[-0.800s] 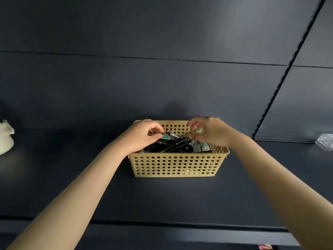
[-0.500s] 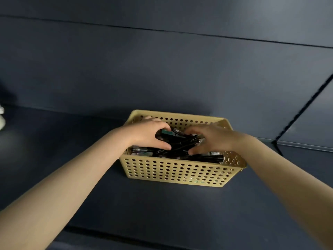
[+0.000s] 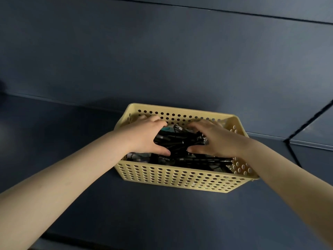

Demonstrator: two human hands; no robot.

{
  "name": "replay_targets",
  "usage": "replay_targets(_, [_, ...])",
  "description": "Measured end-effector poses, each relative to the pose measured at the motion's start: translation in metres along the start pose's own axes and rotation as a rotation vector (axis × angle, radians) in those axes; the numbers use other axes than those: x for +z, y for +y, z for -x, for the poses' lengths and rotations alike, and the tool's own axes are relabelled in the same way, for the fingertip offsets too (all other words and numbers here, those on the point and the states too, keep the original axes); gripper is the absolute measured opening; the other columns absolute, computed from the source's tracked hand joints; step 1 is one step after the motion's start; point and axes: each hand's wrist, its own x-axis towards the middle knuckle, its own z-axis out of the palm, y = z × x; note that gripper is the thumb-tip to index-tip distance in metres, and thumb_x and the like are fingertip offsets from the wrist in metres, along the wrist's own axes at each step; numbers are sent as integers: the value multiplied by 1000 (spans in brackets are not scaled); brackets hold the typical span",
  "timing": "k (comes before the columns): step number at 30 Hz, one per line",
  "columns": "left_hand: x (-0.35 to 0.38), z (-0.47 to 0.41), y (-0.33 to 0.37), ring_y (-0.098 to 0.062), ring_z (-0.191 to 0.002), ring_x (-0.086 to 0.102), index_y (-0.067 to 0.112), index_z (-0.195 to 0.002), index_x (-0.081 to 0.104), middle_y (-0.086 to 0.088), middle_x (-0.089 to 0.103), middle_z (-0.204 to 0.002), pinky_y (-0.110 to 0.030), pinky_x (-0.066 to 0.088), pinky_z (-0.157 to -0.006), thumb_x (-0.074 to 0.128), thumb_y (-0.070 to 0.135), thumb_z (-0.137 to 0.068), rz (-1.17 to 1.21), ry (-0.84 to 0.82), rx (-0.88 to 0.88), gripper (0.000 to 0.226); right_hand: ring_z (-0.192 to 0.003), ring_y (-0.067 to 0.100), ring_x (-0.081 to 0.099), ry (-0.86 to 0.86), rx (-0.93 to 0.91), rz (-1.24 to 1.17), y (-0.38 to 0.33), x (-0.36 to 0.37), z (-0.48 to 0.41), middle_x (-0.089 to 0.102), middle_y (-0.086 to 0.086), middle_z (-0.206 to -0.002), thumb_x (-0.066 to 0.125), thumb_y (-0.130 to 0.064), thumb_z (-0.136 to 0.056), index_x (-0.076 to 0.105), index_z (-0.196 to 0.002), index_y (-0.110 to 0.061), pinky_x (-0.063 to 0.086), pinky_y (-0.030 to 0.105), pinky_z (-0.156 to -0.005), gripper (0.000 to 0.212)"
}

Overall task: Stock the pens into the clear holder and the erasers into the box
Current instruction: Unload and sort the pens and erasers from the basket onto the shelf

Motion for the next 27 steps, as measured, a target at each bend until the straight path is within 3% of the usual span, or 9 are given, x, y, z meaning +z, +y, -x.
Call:
replay_targets(5, [1, -3, -1, -22, -140, 24, 24, -151, 24, 6, 26, -154, -41, 31, -114, 62, 71, -75, -3, 9, 23, 97, -140, 17, 30, 14, -22, 61, -5, 6, 3, 34, -5, -151, 61, -61, -83, 32, -149, -24, 31, 41, -116, 81])
replay_targets(8, [4, -5, 1, -22, -141, 24, 22, -152, 20, 3, 29, -155, -40, 29, -114, 60, 71, -77, -13, -71, 40, 98, -144, 20, 23, 5, 20, 100, -8, 5, 0, 29, -4, -153, 59, -63, -83, 28, -151, -24, 26, 45, -118, 85])
replay_targets(12, [5, -9, 2, -24, -133, 27, 23, -146, 34, 2, 37, -142, -41, 32, -111, 57, 73, -77, -83, -103, 55, 88, -141, 19, 22, 25, 6, 172, -14, 6, 1, 31, -6, -147, 56, -61, -86, 36, -148, -24, 20, 42, -117, 75])
replay_targets(15, [3, -11, -1, -25, -137, 20, 26, -145, 34, 3, 31, -145, -47, 28, -114, 59, 72, -75, -50, -100, 71, 87, -138, 15, 29, 39, -57, 195, -16, 6, 3, 36, -7, -147, 57, -57, -88, 40, -144, -23, 23, 34, -115, 67])
replay_targets(18, [3, -12, -1, -25, -139, 22, 24, -147, 30, 3, 36, -147, -43, 29, -114, 64, 64, -78, -37, -103, 112, 87, -134, 15, 37, 5, -51, 194, -17, 5, 2, 44, -5, -144, 56, -58, -88, 40, -143, -24, 29, 34, -112, 66])
replay_targets(23, [-1, -18, -3, -16, -117, 45, 23, -141, 36, 4, 53, -131, -33, 45, -93, 69, 60, -77, -14, -120, 141, 81, -137, 21, 33, -42, -15, 286, -16, 5, -3, 39, 1, -146, 37, -73, -81, 36, -148, -21, 30, 40, -115, 85])
replay_targets(27, [-6, -23, -4, -15, -105, 53, 21, -132, 46, 7, 53, -119, -34, 49, -90, 69, 66, -73, -46, -158, 172, 78, -134, 19, 30, -101, -22, 329, -16, 4, -4, 40, -1, -138, 35, -71, -85, 46, -141, -23, 30, 39, -113, 75])
